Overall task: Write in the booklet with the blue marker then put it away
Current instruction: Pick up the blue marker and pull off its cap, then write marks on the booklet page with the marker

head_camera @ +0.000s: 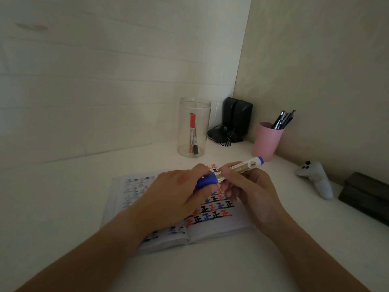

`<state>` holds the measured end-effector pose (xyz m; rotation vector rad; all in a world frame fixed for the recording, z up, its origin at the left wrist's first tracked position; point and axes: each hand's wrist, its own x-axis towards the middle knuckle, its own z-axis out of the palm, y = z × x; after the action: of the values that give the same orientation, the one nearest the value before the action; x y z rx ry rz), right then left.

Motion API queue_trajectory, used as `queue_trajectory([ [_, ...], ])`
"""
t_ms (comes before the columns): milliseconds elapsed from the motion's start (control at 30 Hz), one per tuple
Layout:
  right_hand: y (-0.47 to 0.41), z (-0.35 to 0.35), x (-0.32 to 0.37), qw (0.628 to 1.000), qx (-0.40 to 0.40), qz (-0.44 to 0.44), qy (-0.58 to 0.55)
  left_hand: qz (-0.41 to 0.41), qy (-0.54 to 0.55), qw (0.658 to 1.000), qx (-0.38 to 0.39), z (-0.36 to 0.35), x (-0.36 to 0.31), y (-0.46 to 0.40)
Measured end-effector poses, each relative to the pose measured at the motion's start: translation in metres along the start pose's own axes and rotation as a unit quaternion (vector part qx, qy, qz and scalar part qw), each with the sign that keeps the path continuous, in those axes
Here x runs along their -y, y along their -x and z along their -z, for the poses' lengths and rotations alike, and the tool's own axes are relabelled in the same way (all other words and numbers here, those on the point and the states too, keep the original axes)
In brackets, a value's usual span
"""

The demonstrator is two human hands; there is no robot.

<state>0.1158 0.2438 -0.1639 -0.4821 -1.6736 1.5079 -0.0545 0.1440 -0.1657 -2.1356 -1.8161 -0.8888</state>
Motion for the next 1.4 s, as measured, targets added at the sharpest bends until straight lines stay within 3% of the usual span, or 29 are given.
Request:
queue_trajectory([
  [167, 0.000, -0.004, 0.000, 0.999, -0.040, -0.009, -0.001, -0.004, -0.001, 1.000, 0.008, -0.002, -0.008, -0.003],
  [233, -0.001, -0.004, 0.000, 0.998, -0.055, -0.018, -0.003, 0.021, 0.082, 0.996, 0.039, -0.004, -0.019, -0.004],
  [267, -0.001, -0.003, 0.000, 0.998, -0.055, -0.021, -0.011, 0.076, 0.185, 0.978, 0.062, -0.003, -0.024, -0.006],
  [300, -0.001, -0.003, 0.000, 0.998, -0.051, -0.023, -0.023, 0.148, 0.318, 0.932, 0.086, -0.003, -0.029, -0.007],
  [367, -0.001, -0.002, 0.002, 0.998, -0.044, -0.026, -0.038, 0.264, 0.520, 0.799, 0.149, 0.001, -0.035, -0.012],
  [400, -0.001, -0.002, 0.002, 0.998, -0.041, -0.025, -0.041, 0.267, 0.554, 0.772, 0.165, 0.001, -0.035, -0.012],
  [433, -0.001, -0.003, 0.002, 0.998, -0.039, -0.025, -0.043, 0.261, 0.560, 0.766, 0.177, 0.001, -0.035, -0.012],
  [467, -0.001, -0.003, 0.002, 0.998, -0.041, -0.025, -0.043, 0.258, 0.552, 0.772, 0.181, 0.002, -0.035, -0.011],
  [500, 0.000, -0.003, 0.002, 0.998, -0.047, -0.026, -0.042, 0.241, 0.488, 0.821, 0.172, 0.004, -0.036, -0.009],
  [567, 0.000, -0.005, 0.001, 0.997, -0.061, -0.022, -0.038, 0.112, 0.177, 0.970, 0.122, 0.005, -0.034, -0.006],
  [600, 0.000, -0.006, 0.001, 0.997, -0.069, -0.019, -0.038, 0.058, 0.027, 0.993, 0.102, 0.004, -0.031, -0.006],
  [667, 0.000, -0.010, 0.000, 0.995, -0.085, -0.015, -0.041, 0.025, -0.116, 0.990, 0.076, 0.003, -0.028, -0.008],
  [733, -0.001, -0.013, -0.001, 0.994, -0.101, -0.016, -0.034, 0.029, -0.093, 0.993, 0.064, 0.002, -0.027, -0.010],
  [800, 0.000, -0.015, 0.000, 0.994, -0.104, -0.023, -0.034, 0.091, 0.091, 0.988, 0.084, 0.003, -0.028, -0.010],
  [833, 0.001, -0.015, 0.000, 0.993, -0.103, -0.024, -0.043, 0.136, 0.222, 0.960, 0.107, 0.005, -0.029, -0.011],
  [900, 0.002, -0.017, 0.000, 0.993, -0.096, -0.019, -0.061, 0.205, 0.428, 0.864, 0.168, 0.013, -0.027, -0.014],
  [933, 0.002, -0.019, 0.001, 0.994, -0.094, -0.019, -0.060, 0.192, 0.426, 0.867, 0.171, 0.013, -0.027, -0.013],
  [1000, -0.001, -0.018, 0.000, 0.991, -0.119, -0.026, -0.055, 0.077, 0.189, 0.970, 0.134, 0.011, -0.026, -0.010],
  [1067, -0.007, -0.004, -0.001, 0.975, -0.205, -0.039, -0.083, 0.012, -0.059, 0.992, 0.112, 0.016, -0.026, -0.006],
  [1133, -0.009, 0.016, -0.002, 0.963, -0.259, -0.028, -0.073, 0.021, -0.101, 0.990, 0.096, 0.018, -0.021, -0.001],
  [1233, -0.004, 0.021, -0.006, 0.977, -0.211, -0.010, -0.022, 0.033, -0.112, 0.991, 0.068, 0.017, -0.005, -0.001],
  [1400, -0.002, 0.011, 0.001, 0.982, -0.179, -0.012, -0.054, 0.017, -0.082, 0.995, 0.052, 0.008, 0.015, 0.003],
])
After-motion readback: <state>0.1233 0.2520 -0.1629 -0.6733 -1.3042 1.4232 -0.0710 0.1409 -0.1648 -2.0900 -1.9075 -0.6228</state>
